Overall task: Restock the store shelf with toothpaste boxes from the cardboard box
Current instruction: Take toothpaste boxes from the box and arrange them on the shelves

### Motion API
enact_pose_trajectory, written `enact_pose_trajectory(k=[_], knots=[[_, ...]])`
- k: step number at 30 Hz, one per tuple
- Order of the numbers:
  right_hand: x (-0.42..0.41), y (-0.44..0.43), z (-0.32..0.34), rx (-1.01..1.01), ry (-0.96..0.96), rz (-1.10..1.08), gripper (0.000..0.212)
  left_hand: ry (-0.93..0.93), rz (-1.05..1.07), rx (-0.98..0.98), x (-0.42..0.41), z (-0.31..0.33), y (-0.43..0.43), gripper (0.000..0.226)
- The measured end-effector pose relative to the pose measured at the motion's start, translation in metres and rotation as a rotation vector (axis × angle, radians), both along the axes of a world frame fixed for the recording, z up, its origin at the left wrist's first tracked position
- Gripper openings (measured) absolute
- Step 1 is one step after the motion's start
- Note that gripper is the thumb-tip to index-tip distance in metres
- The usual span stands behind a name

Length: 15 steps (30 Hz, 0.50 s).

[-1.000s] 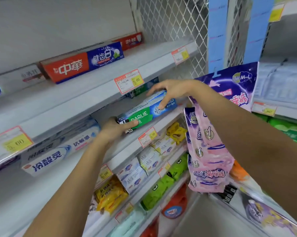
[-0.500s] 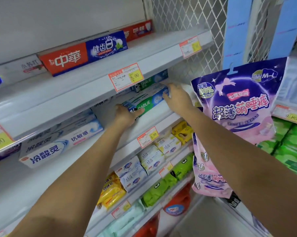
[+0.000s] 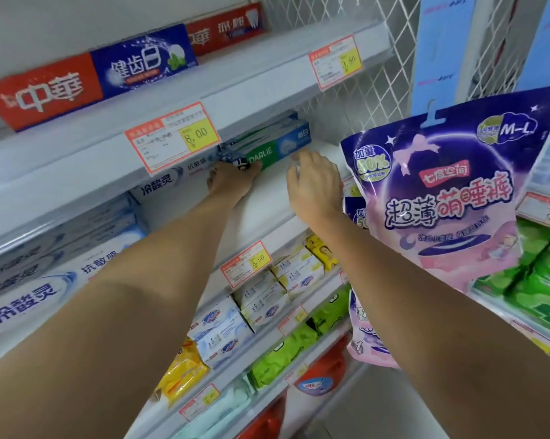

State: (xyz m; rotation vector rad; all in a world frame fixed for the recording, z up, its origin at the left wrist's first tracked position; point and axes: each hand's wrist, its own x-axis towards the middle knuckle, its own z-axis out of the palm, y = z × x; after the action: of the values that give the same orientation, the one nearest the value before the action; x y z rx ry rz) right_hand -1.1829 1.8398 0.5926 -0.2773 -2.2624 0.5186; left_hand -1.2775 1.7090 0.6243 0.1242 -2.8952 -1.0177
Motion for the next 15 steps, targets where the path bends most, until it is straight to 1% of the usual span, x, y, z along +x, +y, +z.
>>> enact_pose_trajectory(k=[2,5,12,15], knots=[[0.0,0.0,-0.001,0.003,0.007,-0.002,0.033,-0.01,-0.002,-0.004,-0.007,0.0,0.002,0.113],[-0.002,0.001,-0.002,-0.009,0.008,-0.001,0.035,-0.019,0.001,-0.017,-0.019,-0.003,0.004,0.119],[0.001,-0.001,0.0,-0.04,0.027,0.012,0.041,-0.011,-0.013,-0.102,-0.018,0.0,0.016,0.112],[0.002,-0.002,0.001,-0.05,0.043,0.011,0.046,-0.003,-0.012,-0.142,-0.019,-0.002,0.019,0.112]])
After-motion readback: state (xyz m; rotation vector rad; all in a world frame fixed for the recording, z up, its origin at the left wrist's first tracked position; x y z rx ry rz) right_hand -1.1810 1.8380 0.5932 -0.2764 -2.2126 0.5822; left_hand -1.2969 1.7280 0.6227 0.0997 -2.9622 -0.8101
